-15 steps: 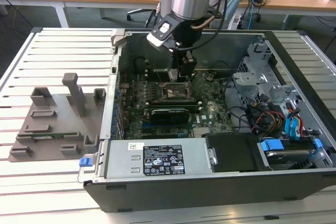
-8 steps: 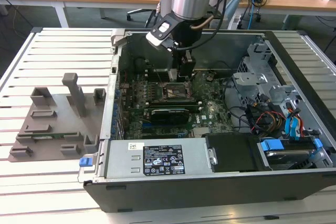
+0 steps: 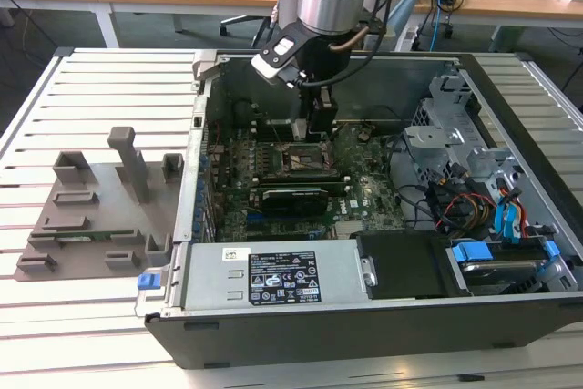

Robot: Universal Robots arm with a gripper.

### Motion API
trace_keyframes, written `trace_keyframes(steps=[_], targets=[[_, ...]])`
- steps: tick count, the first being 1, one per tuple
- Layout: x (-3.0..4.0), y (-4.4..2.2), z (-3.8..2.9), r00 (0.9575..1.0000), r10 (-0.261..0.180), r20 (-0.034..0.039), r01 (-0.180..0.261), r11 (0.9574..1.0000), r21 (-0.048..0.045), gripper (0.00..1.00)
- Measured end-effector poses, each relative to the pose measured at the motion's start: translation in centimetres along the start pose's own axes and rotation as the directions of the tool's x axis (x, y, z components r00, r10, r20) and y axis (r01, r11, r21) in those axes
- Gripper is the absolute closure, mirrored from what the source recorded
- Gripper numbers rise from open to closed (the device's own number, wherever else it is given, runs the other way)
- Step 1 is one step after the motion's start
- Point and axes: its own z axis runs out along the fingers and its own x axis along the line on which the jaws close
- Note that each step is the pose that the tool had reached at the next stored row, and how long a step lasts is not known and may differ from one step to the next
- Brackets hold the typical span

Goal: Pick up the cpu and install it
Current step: 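Place the cpu into insertion slot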

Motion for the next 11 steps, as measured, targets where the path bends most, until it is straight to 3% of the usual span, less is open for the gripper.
trace_keyframes(steps=[11], targets=[[0.00,0.00,0.01,0.9981,0.062,-0.0023,-0.062,0.9981,0.0007,0.45]])
